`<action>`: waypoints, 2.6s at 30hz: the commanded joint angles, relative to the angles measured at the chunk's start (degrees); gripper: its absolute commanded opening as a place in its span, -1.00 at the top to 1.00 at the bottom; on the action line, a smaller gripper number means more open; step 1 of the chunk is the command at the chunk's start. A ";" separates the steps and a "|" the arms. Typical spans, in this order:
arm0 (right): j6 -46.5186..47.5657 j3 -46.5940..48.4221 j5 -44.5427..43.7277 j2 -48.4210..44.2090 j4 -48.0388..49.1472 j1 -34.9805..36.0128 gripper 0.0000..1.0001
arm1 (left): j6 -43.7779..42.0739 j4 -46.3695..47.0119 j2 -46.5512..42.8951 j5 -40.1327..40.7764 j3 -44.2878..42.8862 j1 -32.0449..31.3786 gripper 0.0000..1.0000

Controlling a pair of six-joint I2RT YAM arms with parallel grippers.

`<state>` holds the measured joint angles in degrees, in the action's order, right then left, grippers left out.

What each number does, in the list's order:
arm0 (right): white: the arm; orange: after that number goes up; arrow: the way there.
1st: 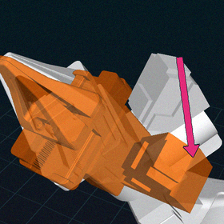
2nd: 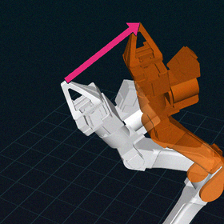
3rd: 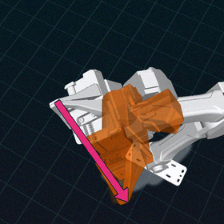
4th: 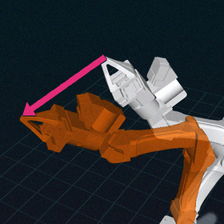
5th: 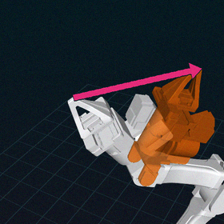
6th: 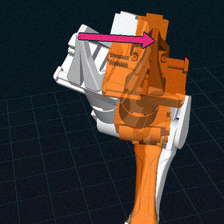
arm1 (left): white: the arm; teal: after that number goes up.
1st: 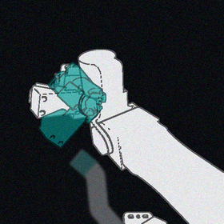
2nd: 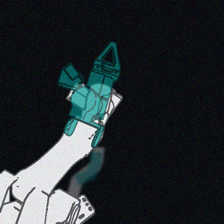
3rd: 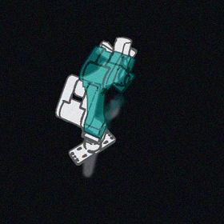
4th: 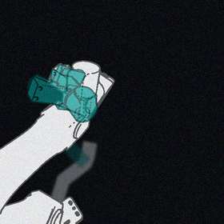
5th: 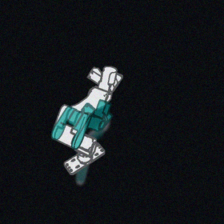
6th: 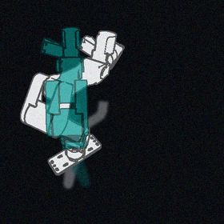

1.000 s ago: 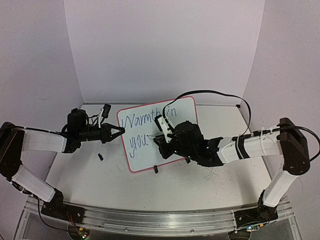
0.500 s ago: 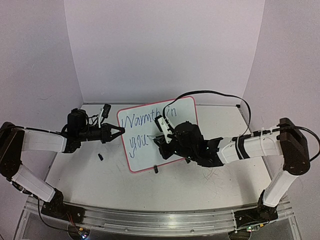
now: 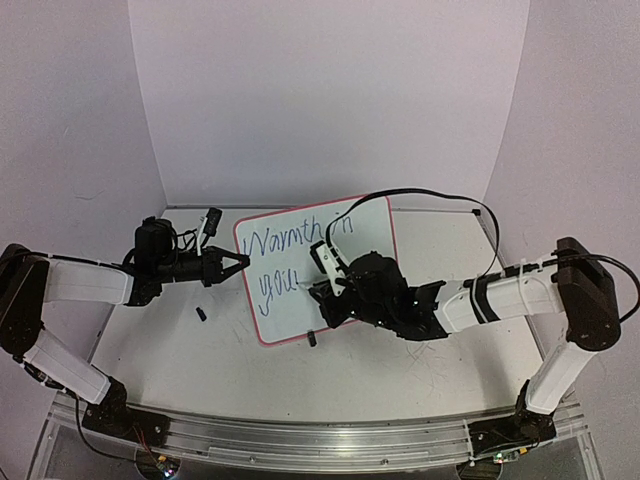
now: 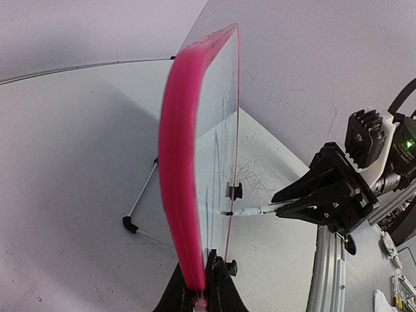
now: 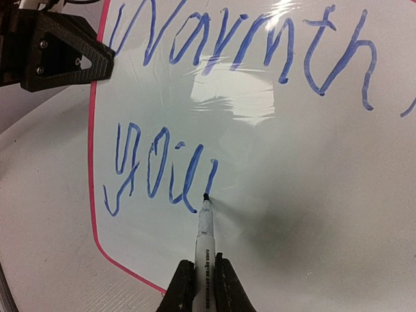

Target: Write a sentence on the whiteboard

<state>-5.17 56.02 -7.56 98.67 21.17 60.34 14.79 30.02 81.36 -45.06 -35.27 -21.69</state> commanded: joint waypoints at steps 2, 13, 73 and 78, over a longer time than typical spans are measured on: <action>-1.67 -1.16 -0.60 -0.95 -1.22 0.25 1.00 | -4.50 -1.64 -0.50 3.22 -1.09 0.07 1.00; -1.20 -0.04 -1.64 -0.80 -0.54 0.33 1.00 | -4.42 -1.64 -0.56 3.22 -1.03 0.06 1.00; 8.93 -0.90 5.67 -8.18 0.07 -1.62 1.00 | -4.82 -1.82 -0.50 3.96 -1.21 0.03 1.00; 8.08 -2.34 -0.03 -8.93 0.80 -1.61 1.00 | -4.88 -1.92 0.03 3.99 -1.44 0.07 1.00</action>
<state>2.37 52.82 -3.54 90.24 20.95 58.56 14.60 29.83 81.03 -45.06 -35.27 -21.76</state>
